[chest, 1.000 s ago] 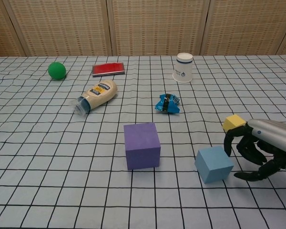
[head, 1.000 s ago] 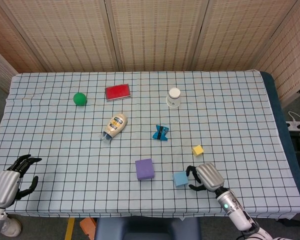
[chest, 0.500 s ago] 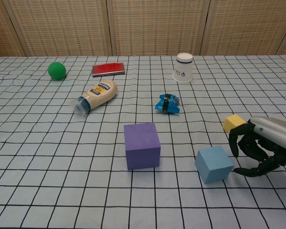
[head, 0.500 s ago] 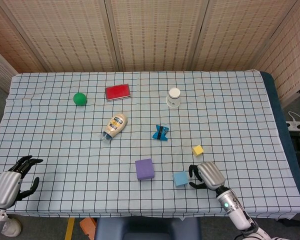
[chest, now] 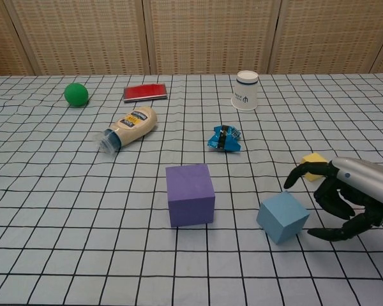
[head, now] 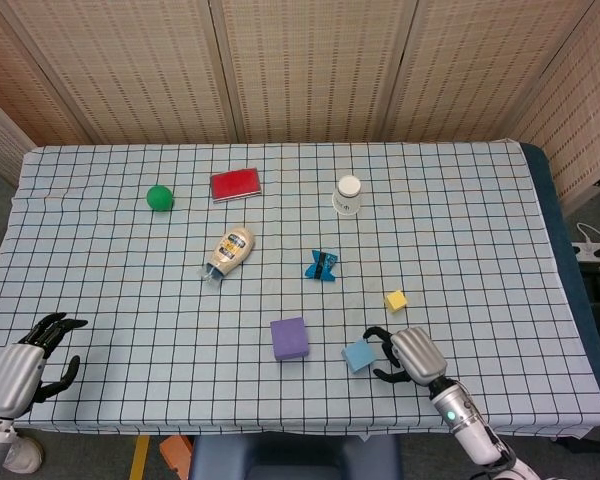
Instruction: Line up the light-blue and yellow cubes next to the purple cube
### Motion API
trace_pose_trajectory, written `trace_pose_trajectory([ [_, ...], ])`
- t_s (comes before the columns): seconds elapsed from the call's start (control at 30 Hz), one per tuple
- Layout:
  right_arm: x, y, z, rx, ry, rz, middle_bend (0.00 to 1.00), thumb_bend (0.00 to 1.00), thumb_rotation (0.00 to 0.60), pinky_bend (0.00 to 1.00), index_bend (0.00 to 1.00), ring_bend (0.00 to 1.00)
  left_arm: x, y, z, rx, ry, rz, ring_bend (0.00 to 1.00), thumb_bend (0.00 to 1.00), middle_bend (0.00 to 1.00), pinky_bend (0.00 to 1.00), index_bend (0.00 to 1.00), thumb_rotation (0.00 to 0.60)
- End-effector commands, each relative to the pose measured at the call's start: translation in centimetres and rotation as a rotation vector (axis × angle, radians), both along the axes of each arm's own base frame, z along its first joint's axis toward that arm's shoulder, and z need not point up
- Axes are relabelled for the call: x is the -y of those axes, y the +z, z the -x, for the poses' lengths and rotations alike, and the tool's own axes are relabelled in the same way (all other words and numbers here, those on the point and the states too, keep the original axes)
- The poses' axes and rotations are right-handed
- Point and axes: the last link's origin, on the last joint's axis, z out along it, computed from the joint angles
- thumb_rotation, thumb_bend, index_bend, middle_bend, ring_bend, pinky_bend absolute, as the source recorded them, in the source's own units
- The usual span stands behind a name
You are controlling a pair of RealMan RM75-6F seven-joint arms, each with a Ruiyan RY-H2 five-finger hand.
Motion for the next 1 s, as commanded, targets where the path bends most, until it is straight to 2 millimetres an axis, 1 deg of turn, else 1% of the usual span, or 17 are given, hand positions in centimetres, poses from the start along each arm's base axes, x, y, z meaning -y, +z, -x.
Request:
trace_pose_trajectory([
  [0.03, -0.1, -0.4, -0.1, 0.007, -0.006, -0.01, 0.84, 0.1, 0.6, 1.0, 0.27, 0.77, 0.0, 0.0, 0.0, 0.0, -0.001, 0.001, 0.14, 0.5, 0.27, 0.39, 0.25, 0.6],
  [0.23, -0.2, -1.2, -0.2, 0.023, -0.017, -0.028, 0.84, 0.1, 0.6, 1.0, 0.25, 0.78, 0.0, 0.0, 0.0, 0.001, 0.0, 0.001, 0.14, 0.5, 0.27, 0.39, 0.25, 0.6],
  [0.33, -0.2, -1.6, -0.3, 0.033, -0.021, -0.031, 0.85, 0.1, 0.6, 1.0, 0.29, 0.79, 0.0, 0.1, 0.0, 0.001, 0.001, 0.001, 0.14, 0.5, 0.27, 0.39, 0.25, 0.6],
  [0.43, -0.2, -1.8, -0.3, 0.048, -0.024, -0.014, 0.86, 0.1, 0.6, 1.0, 0.41, 0.8, 0.0, 0.1, 0.0, -0.001, 0.001, 0.001, 0.14, 0.5, 0.27, 0.39, 0.25, 0.6],
  [0.47, -0.2, -1.9, -0.4, 0.053, -0.026, -0.008, 0.86, 0.1, 0.6, 1.0, 0.48, 0.8, 0.0, 0.1, 0.1, -0.001, 0.001, 0.001, 0.14, 0.5, 0.27, 0.39, 0.25, 0.6],
  [0.5, -0.2, -1.9, -0.4, 0.061, -0.027, 0.004, 0.86, 0.1, 0.6, 1.0, 0.52, 0.8, 0.0, 0.0, 0.1, -0.001, 0.001, 0.002, 0.14, 0.5, 0.27, 0.39, 0.25, 0.6],
  [0.6, -0.1, -2.0, -0.4, 0.071, -0.03, 0.036, 0.86, 0.1, 0.6, 1.0, 0.6, 0.8, 0.0, 0.0, 0.1, 0.0, 0.002, 0.004, 0.14, 0.5, 0.27, 0.39, 0.25, 0.6],
  [0.7, 0.0, -2.0, -0.5, 0.081, -0.038, 0.061, 0.86, 0.1, 0.6, 1.0, 0.63, 0.8, 0.0, -0.1, 0.0, -0.001, 0.001, 0.007, 0.14, 0.5, 0.27, 0.39, 0.25, 0.6],
  [0.83, 0.3, -2.1, -0.8, 0.095, -0.061, 0.086, 0.86, 0.1, 0.6, 1.0, 0.64, 0.8, 0.0, -0.2, 0.1, -0.005, 0.004, 0.015, 0.14, 0.5, 0.27, 0.39, 0.25, 0.6],
  [1.0, 1.0, -2.4, -2.0, 0.124, -0.118, 0.125, 0.86, 0.1, 0.6, 1.0, 0.64, 0.8, 0.1, -0.3, 0.0, -0.007, 0.003, 0.028, 0.14, 0.5, 0.27, 0.39, 0.25, 0.6],
])
